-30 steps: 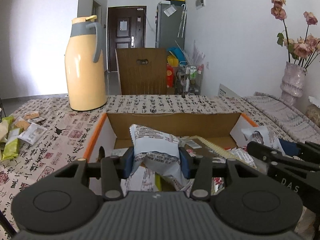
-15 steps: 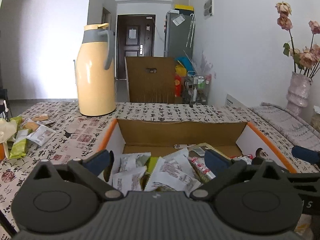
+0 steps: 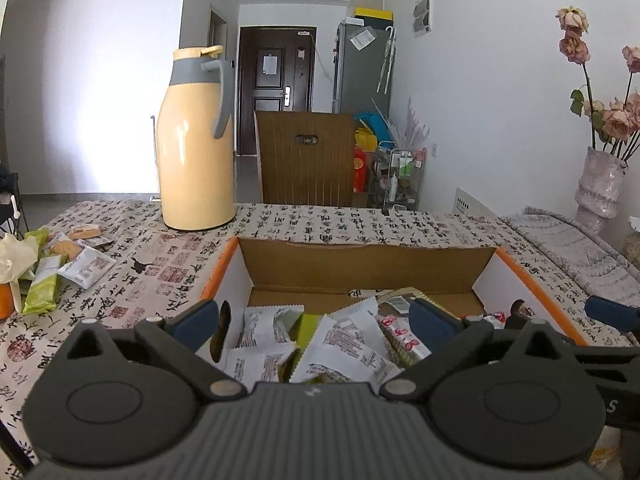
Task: Organize snacks
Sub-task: 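Withdraw both tools from the box toward the snack pile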
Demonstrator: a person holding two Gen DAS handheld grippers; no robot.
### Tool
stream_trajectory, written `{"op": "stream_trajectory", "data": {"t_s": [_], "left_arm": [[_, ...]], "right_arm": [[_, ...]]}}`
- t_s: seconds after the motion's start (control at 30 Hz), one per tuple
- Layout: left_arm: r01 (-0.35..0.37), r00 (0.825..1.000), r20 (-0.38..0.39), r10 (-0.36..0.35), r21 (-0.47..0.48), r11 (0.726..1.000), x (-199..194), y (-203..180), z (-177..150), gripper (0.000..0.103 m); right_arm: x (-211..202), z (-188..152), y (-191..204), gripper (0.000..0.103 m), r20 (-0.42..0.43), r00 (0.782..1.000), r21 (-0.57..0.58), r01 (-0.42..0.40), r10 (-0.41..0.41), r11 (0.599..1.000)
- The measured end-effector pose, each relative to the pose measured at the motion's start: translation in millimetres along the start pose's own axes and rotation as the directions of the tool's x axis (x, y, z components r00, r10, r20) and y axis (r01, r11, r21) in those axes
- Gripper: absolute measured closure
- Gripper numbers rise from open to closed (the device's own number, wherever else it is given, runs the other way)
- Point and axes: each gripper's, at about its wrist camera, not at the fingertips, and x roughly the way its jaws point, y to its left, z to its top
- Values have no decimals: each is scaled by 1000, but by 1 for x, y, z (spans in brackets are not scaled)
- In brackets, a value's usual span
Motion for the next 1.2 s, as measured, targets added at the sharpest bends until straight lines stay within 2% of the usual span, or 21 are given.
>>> {"op": "stream_trajectory", "data": {"t_s": [0.33, 0.7, 1.2], "left_arm": [[18, 999, 40, -18, -15, 1000, -43, 4, 7, 0], [18, 999, 39, -18, -18, 1000, -85, 18, -9, 0], [15, 998, -54, -16, -11, 1000, -112, 48, -62, 0]], "right_arm": [[-33, 13, 4, 0, 17, 1000, -10, 16, -16, 1000], [-80, 4, 20, 0, 8, 1000, -24, -3, 3, 1000], [-114, -46, 30, 0, -123, 991, -24, -55, 52, 998]]}}
